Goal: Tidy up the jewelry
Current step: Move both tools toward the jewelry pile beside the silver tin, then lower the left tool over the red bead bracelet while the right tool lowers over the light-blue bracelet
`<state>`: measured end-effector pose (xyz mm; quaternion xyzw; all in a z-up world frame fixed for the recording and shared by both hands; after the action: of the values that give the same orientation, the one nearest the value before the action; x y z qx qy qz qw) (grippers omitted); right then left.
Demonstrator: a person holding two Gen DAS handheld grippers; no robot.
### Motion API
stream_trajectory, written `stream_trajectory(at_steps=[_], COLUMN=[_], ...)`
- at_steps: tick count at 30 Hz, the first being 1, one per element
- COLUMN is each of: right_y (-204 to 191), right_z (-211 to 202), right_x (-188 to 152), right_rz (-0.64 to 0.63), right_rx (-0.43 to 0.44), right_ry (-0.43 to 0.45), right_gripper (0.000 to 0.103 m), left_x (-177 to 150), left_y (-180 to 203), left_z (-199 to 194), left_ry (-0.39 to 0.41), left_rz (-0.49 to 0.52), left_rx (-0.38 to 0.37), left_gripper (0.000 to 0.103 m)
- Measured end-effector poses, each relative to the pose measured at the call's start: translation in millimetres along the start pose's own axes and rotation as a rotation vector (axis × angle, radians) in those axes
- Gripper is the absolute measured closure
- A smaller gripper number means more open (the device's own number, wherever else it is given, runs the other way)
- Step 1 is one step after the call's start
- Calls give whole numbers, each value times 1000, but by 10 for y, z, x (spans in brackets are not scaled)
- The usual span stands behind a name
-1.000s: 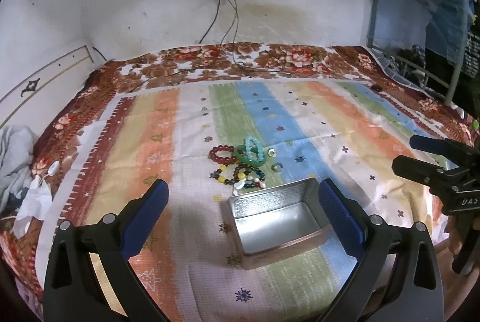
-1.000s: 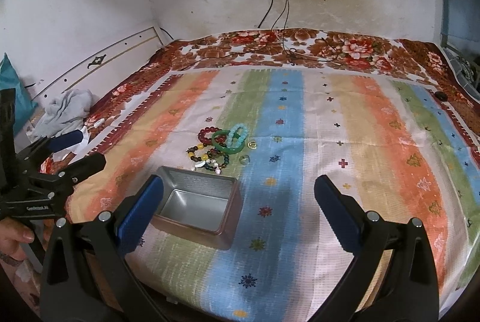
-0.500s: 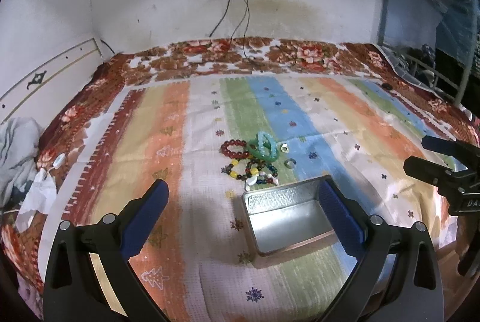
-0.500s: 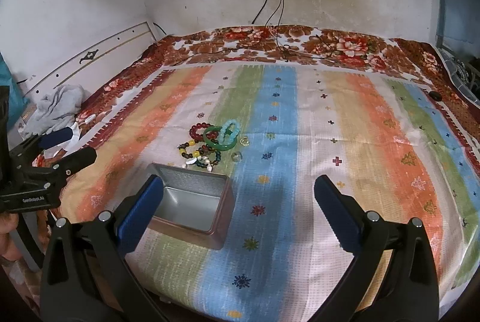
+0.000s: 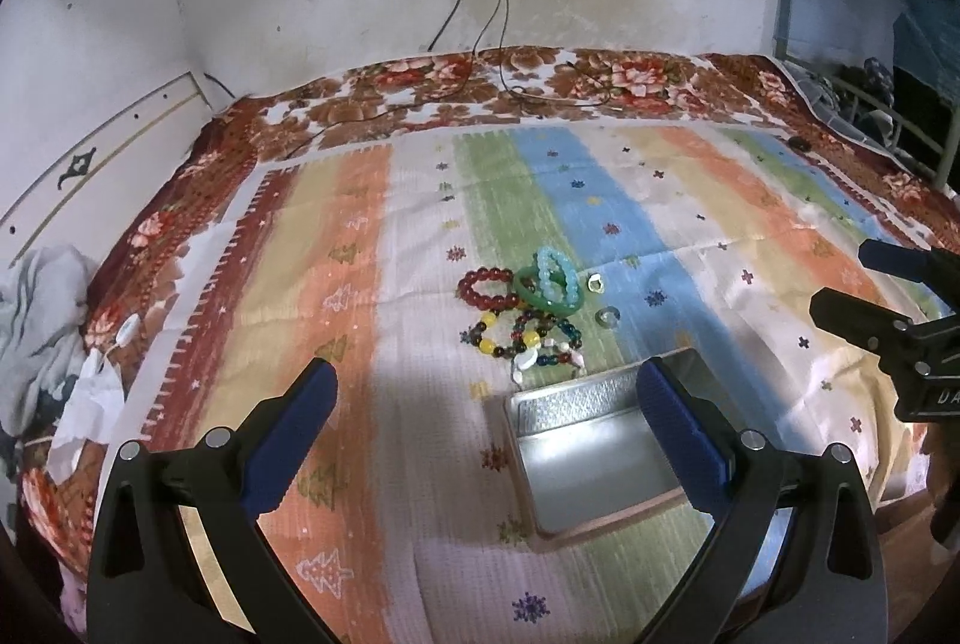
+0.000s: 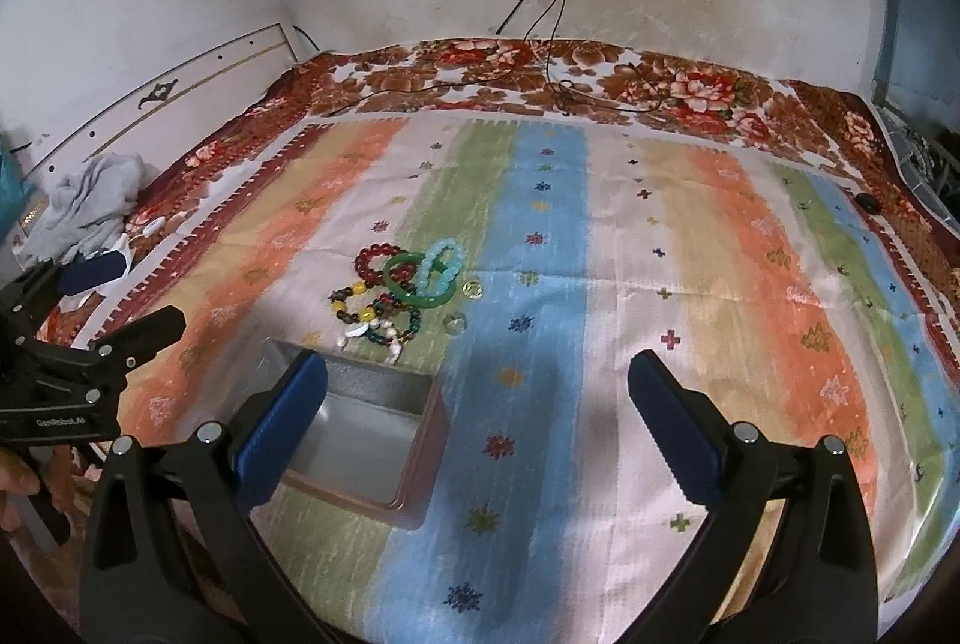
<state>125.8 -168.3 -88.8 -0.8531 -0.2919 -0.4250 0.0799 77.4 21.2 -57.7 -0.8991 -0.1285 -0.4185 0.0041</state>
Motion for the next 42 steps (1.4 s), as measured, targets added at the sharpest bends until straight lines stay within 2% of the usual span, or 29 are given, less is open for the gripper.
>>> stream_trajectory(at_steps=[5,8,13,23,42], right_y=[92,148,204,248,334], right_z=[78,223,465,840,1646], right_x=[36,41,91,132,242], right_rz=[15,27,17,18,-11], right_rx=[20,47,37,61,70], right_ry=[-15,-55,-89,-148,-239], right_gripper=[4,4,4,4,4], left_x=[82,109,165,268,392], left_y=[-15,-46,-111,-235,-317], left_z=[89,228,463,923,1682], left_ry=[1,-39,-80,-168,-232], left_rz=[1,-3,-9,-57,-22], left_rx=[1,-7,34,12,50], left_gripper=[6,6,6,6,9])
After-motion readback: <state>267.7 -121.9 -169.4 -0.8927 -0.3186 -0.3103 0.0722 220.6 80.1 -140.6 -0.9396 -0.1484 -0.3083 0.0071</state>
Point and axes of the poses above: each gripper's, at about its wrist camera, not at the fingertips, and z roughly the way its jaws point, y to its right, x to its top, the point moved 5 cm from there along z, roughly the way its jaws point, and after that the axes turned 12 degrees about -z, right-handed, at the moved point
